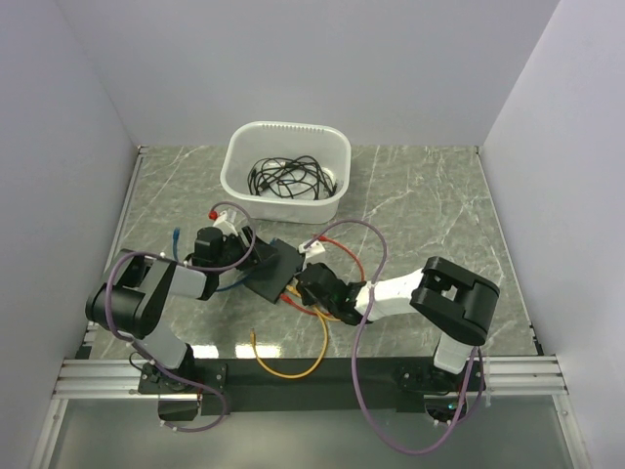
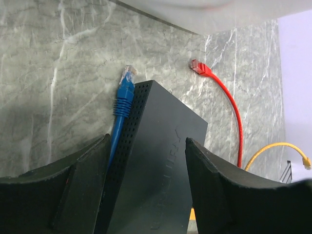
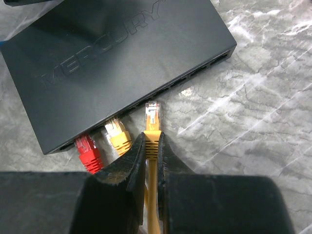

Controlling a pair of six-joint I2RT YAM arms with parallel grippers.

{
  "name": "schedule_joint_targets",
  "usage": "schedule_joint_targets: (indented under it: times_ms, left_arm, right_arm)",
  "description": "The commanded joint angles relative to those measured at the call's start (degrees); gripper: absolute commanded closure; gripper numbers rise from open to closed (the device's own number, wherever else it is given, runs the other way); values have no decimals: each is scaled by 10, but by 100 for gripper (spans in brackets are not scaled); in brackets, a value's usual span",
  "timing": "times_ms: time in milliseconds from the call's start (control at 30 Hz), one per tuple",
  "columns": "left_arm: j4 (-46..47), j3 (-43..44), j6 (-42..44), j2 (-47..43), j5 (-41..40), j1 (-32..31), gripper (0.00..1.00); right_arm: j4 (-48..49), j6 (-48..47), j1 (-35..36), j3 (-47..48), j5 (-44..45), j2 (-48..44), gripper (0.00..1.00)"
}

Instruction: Insert the plug into the switch port

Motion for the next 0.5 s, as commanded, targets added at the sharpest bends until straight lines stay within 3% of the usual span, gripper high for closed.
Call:
schedule_joint_targets:
  times_ms: [0,467]
  left_arm:
    - [13,15,16,11,30,-5,32]
    - [-8,19,23,12,8,-6,33]
  right_arm:
    - [-42,20,10,9,8,20,100]
    - [-49,7,22,23,33,-3,100]
